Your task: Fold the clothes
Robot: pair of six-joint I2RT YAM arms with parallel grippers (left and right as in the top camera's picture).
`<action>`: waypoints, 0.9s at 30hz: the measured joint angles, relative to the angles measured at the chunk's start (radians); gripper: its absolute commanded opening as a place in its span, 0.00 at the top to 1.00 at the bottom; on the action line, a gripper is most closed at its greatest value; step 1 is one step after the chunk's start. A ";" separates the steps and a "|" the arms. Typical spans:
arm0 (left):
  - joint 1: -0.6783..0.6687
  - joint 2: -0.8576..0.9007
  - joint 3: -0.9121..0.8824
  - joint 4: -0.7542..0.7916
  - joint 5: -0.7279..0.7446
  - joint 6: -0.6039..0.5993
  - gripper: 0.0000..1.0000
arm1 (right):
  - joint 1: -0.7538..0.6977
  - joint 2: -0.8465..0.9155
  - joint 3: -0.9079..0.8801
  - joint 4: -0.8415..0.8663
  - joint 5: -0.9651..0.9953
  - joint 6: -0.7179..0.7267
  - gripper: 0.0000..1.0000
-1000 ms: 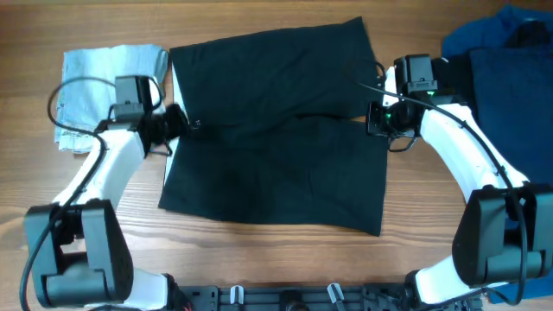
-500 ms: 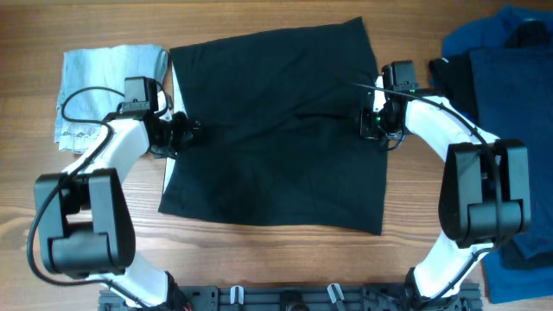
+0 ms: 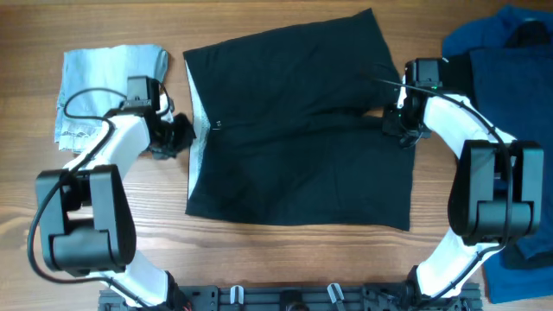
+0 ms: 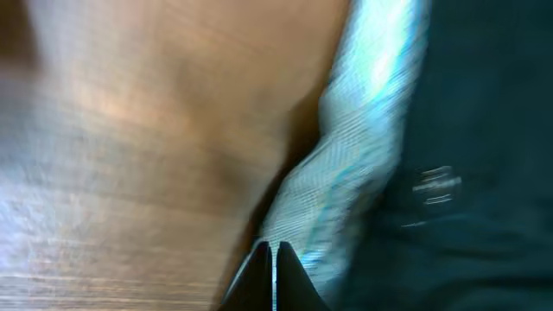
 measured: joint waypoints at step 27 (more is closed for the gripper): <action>-0.079 0.181 0.108 0.103 0.235 0.003 0.72 | -0.002 -0.068 0.176 -0.226 -0.086 -0.050 0.42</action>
